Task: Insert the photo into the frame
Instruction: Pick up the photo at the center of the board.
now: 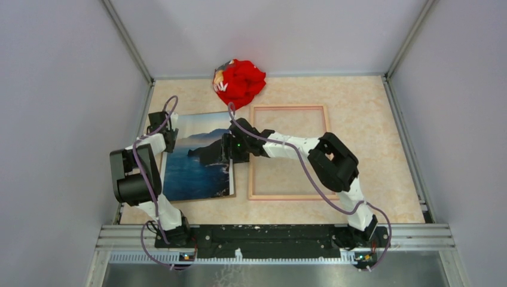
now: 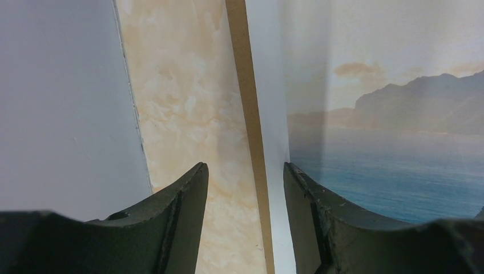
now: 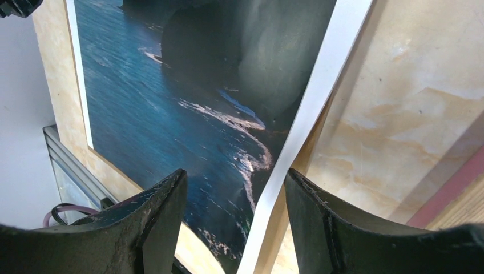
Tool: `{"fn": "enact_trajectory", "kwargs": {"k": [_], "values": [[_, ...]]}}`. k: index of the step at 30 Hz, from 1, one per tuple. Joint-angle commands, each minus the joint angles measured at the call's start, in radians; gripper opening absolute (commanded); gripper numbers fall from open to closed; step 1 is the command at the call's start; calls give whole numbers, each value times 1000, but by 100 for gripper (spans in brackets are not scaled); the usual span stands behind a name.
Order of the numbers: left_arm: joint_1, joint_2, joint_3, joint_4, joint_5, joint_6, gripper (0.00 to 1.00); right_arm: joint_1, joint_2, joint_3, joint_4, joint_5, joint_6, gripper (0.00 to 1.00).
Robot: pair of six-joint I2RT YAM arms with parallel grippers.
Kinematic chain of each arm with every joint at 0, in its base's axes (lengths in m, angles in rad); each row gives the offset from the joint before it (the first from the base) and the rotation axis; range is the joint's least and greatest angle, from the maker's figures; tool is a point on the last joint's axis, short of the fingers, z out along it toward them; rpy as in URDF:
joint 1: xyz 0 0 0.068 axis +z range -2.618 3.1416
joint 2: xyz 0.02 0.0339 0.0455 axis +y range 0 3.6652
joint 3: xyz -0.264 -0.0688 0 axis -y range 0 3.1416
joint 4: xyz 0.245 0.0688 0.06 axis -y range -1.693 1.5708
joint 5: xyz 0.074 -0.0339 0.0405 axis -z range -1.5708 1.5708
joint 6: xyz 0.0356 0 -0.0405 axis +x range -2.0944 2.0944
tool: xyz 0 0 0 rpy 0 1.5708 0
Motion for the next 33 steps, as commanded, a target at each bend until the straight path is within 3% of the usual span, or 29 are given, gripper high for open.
{"fn": "enact_trajectory", "kwargs": {"k": [1,11,26,33], "values": [[-7,54,-52,-75,68,-10,59,26,-51,51,10,11,-15,63],[-8,54,-52,-73,67,-8,59,27,-90,-50,109,-8,90,58],[-7,47,-55,-75,67,-6,59,9,-162,-371,541,-37,380,39],[-7,50,-56,-75,70,-4,58,-1,-169,-433,712,-76,455,39]]}}
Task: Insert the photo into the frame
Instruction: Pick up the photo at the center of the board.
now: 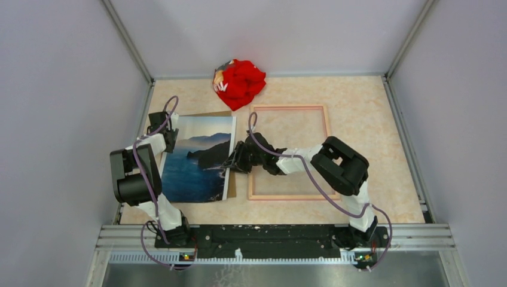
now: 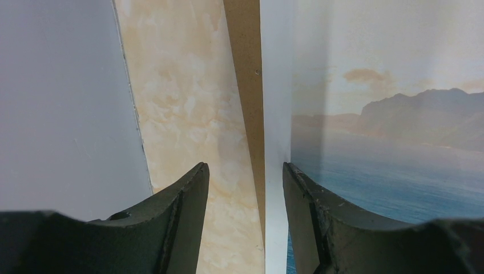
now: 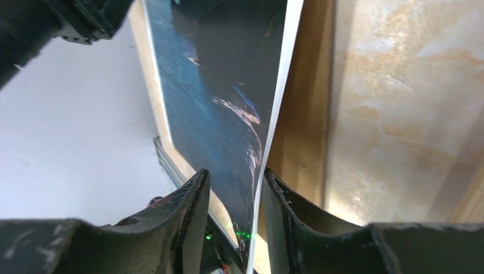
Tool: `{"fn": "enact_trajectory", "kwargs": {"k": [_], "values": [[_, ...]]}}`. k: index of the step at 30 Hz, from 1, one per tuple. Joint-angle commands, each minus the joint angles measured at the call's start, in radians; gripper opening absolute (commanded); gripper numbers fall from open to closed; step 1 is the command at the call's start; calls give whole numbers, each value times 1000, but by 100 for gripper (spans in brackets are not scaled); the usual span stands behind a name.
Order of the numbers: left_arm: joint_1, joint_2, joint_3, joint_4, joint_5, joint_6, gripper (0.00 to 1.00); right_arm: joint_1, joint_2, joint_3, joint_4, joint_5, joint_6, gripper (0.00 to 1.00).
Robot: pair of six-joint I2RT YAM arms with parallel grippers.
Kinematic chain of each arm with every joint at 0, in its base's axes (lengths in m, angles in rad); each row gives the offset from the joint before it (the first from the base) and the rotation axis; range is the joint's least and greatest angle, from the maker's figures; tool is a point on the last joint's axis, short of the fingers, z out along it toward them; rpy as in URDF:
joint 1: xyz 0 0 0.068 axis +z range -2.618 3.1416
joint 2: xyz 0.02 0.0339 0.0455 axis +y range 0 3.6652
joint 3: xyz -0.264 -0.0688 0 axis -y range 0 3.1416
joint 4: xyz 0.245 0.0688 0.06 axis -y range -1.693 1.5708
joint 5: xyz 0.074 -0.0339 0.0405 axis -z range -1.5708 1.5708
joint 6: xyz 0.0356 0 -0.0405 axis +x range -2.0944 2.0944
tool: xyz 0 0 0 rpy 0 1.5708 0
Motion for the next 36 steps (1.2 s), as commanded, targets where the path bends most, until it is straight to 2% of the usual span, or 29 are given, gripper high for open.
{"fn": "enact_trajectory", "kwargs": {"k": [1,4,8,11,22,25,28,31,32,36], "values": [[-6,50,-54,-80,71,-11,58,-7,-61,-24,187,-24,73,40],[-6,51,-55,-85,76,-13,58,-9,-40,-44,253,-36,114,44],[-6,52,-52,-97,84,-15,58,-11,-4,-32,285,-46,135,43],[-5,48,-48,-107,95,-17,58,-12,1,-8,246,-39,112,36],[0,-2,34,-229,166,-35,61,-15,-48,74,-17,31,-37,2],[7,-31,87,-296,183,-47,66,-20,-68,105,-85,44,-91,0],[26,-68,166,-385,209,-65,74,-30,-119,165,-215,62,-197,0],[38,-117,218,-440,252,-72,95,-37,-201,259,-432,116,-346,0],[38,-134,229,-454,259,-71,98,-40,-230,295,-506,137,-396,0],[37,-167,253,-495,290,-68,99,-56,-335,465,-823,229,-569,0]]}}
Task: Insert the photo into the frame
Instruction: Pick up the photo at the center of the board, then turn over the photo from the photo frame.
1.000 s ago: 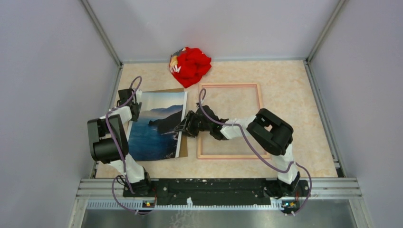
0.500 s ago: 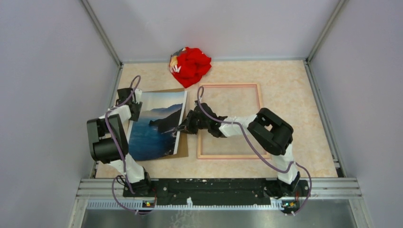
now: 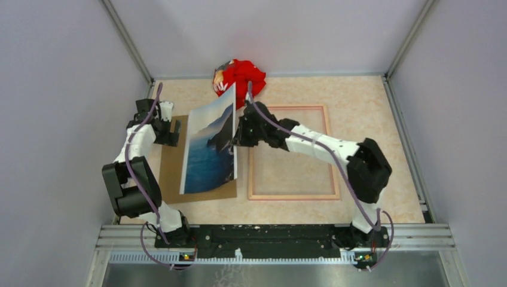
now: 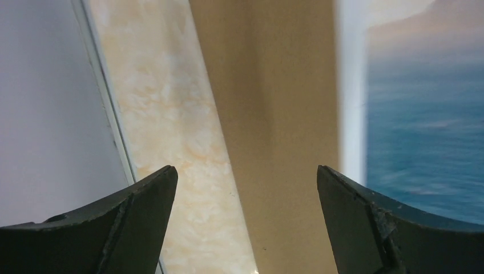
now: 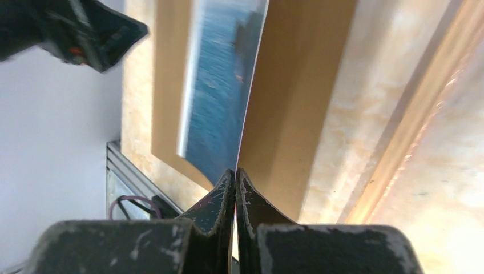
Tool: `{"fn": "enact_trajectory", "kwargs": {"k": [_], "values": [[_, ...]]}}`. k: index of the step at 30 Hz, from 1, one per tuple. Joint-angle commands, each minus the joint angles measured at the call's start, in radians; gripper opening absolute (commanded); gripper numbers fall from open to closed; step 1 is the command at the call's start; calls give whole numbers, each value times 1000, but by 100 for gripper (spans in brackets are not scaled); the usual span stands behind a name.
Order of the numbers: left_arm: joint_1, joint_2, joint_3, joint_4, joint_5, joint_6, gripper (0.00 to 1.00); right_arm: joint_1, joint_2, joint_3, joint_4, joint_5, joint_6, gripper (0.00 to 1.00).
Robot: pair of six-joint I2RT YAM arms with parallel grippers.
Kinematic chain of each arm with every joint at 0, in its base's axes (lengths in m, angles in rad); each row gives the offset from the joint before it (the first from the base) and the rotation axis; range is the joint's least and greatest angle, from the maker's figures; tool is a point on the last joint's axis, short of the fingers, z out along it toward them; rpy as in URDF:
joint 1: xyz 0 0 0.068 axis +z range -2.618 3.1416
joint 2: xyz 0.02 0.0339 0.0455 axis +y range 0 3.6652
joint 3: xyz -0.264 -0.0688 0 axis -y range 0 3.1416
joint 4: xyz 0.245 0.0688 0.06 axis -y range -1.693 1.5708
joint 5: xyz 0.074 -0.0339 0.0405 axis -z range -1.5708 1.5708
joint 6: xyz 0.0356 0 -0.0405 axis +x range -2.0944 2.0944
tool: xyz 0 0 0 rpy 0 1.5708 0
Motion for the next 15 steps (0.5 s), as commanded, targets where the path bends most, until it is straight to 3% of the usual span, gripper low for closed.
{"fn": "enact_trajectory", "kwargs": {"k": [1,7,11,15], "values": [[4,-70,53,-90,65,-11,98,-22,-211,234,-402,160,-279,0],[4,-93,1,-68,56,2,98,-33,-395,430,-875,459,-440,0],[4,-88,2,-76,77,5,98,-34,-457,537,-1054,581,-489,0],[3,-79,23,-92,90,1,97,-18,-393,665,-1187,602,-502,0]]}}
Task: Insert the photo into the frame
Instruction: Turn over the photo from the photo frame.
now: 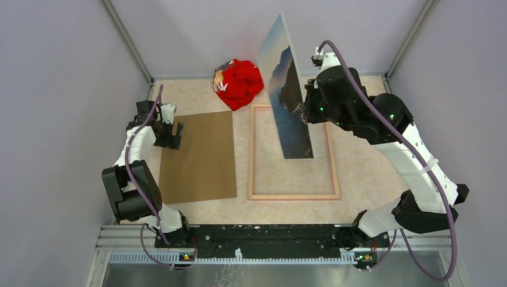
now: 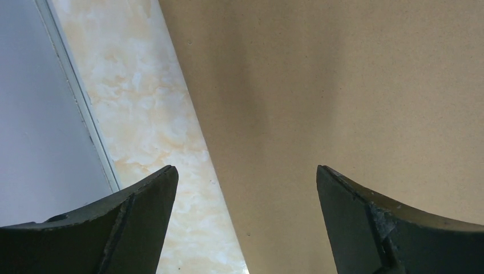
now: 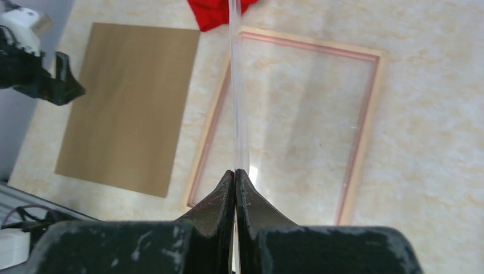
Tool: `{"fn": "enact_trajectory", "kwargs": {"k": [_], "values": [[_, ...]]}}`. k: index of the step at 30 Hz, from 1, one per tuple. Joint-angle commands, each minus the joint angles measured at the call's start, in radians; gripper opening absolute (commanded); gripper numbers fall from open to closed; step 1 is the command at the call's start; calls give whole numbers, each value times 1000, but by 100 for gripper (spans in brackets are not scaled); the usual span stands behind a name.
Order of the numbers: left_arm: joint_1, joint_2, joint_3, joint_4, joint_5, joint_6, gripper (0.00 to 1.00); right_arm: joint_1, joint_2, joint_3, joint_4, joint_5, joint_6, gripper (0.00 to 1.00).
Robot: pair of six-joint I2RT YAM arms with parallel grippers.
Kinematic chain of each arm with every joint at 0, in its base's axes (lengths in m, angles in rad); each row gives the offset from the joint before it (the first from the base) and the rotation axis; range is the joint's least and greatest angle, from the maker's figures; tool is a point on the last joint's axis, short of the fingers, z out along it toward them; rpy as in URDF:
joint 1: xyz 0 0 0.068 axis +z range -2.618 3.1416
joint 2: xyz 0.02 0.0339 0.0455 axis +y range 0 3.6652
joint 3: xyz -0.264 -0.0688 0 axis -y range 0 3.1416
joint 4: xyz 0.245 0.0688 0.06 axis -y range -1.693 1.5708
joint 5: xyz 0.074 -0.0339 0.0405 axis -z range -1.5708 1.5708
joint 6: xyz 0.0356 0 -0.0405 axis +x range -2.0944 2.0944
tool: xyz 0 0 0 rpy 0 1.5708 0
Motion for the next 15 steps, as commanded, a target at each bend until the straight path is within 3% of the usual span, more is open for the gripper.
{"fn": "enact_trajectory", "kwargs": {"k": [1,8,15], "values": [[2,-17,21,-16,26,-1,97,26,98,90,-242,105,-65,0],[1,-27,12,-12,1,1,97,179,377,139,-335,160,-38,0],[1,-28,-4,2,0,2,97,241,553,83,-290,84,-10,0]]}}
